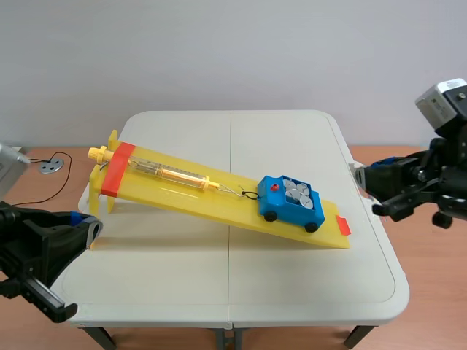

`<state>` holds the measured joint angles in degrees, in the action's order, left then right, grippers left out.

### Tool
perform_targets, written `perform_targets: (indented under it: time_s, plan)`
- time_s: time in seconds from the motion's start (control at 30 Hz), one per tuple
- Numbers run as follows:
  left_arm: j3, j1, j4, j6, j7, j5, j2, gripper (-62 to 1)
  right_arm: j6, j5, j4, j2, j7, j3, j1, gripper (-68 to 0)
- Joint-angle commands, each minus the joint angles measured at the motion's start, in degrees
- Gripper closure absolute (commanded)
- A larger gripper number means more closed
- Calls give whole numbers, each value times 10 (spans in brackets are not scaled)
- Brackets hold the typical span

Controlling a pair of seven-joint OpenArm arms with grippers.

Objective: Place the four metal weights on the blue cart on the ramp.

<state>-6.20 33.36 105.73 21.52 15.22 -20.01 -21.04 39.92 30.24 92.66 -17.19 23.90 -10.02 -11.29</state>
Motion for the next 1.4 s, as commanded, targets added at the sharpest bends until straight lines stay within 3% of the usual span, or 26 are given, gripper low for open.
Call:
perform_targets:
  time_s: [0.0,0.2,0.5,0.97,1.17,1.37]
  plan:
    - [-8,-21,38,32,-59,-36,26,-39,28,64,67,-47,-74,-25,-16,-200]
    - [10,-43,42,36,-61,-2,55,-27,28,64,114,-77,-70,-69,-118,-200]
    - [81,-96,43,31,-64,97,114,-27,28,64,150,-82,-59,-138,-276,-200]
    - [155,-186,14,-80,-68,258,173,-26,28,64,152,-80,-39,-214,-480,-200]
    - [159,-223,-33,-98,-68,272,183,-26,28,64,152,-67,-36,-245,-544,-200]
    - [169,-248,-79,-122,-69,293,183,-26,28,65,152,-49,-34,-265,-554,-200]
